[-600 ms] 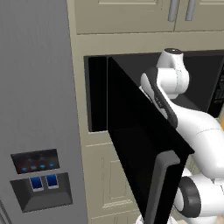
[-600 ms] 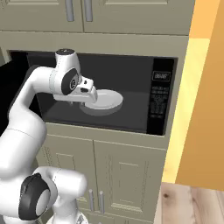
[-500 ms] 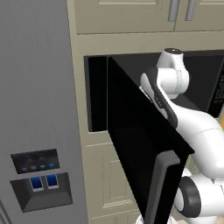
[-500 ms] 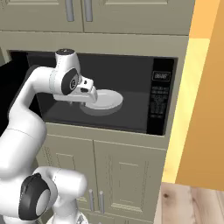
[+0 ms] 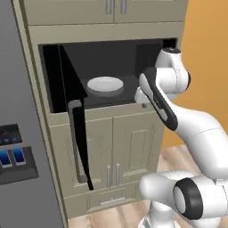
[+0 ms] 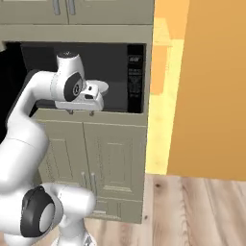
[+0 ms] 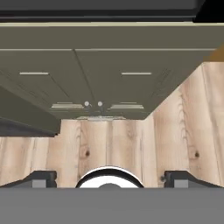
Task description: Pick the marshmallow from the counter and place it in the microwave.
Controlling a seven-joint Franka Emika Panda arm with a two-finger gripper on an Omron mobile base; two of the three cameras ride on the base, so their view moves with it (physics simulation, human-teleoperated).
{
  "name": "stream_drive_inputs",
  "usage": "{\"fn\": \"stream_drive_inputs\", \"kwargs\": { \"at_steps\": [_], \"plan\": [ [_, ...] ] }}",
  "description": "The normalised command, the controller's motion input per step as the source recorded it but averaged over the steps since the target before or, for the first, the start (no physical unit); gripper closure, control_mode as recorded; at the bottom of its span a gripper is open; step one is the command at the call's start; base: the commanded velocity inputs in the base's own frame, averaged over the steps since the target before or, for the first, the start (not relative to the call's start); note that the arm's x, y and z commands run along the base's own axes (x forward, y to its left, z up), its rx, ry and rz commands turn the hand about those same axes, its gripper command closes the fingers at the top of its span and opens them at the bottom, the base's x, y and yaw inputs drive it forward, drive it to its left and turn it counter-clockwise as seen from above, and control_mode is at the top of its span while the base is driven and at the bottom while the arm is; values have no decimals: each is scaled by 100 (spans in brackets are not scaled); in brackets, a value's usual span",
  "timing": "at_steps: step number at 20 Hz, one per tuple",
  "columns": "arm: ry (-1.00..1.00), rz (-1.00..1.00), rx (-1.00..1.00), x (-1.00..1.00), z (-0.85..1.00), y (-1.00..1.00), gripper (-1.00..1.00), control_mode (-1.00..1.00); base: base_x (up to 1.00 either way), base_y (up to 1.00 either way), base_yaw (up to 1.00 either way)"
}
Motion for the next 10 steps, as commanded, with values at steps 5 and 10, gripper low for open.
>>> {"fn": "stream_drive_inputs", "kwargs": {
  "at_steps": [5,10],
  "plan": [
    [0,0,0,0,0,0,-100,100,-11,-57,-70],
    [0,0,0,0,0,0,-100,100,0,-2,-96]
  ]
}}
